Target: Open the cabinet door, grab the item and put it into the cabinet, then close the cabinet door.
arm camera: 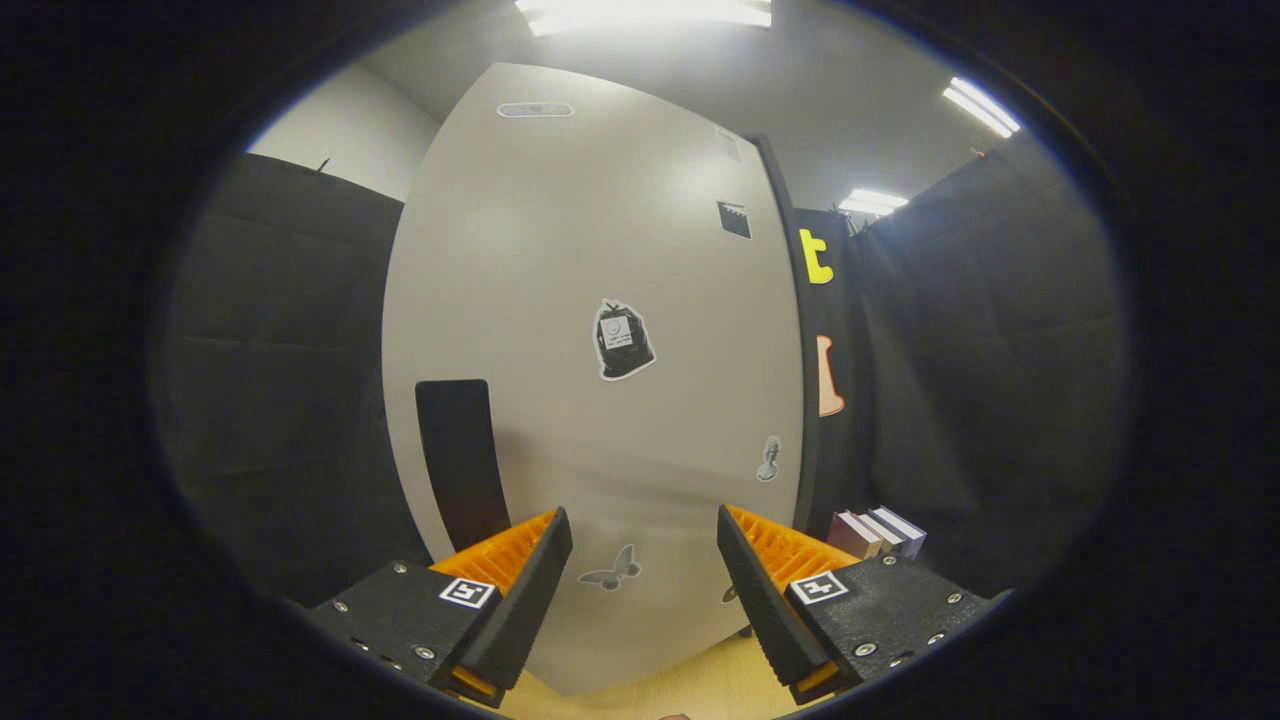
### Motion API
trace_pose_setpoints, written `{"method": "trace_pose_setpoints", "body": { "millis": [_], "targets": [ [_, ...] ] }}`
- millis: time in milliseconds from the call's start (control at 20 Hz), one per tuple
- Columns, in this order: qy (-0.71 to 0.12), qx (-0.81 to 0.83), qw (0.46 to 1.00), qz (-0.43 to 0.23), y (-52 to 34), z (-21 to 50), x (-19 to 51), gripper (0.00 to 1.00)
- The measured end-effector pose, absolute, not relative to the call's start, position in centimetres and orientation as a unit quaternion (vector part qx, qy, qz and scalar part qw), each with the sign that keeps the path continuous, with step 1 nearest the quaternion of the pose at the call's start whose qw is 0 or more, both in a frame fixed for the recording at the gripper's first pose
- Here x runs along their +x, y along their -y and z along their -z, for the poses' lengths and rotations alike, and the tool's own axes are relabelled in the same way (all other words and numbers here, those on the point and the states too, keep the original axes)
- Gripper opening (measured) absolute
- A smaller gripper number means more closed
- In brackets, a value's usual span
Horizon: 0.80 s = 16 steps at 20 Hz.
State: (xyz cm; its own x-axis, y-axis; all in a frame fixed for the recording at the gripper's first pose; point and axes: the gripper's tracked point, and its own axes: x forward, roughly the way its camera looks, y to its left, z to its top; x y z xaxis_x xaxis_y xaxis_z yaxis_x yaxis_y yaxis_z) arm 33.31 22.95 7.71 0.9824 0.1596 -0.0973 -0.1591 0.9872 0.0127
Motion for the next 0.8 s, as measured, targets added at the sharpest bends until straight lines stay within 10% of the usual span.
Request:
{"method": "trace_pose_setpoints", "body": {
  "millis": [800],
  "targets": [
    [-0.065,0.010,0.994,-0.091,-27.8,-5.3,38.2,0.90]
  ]
}}
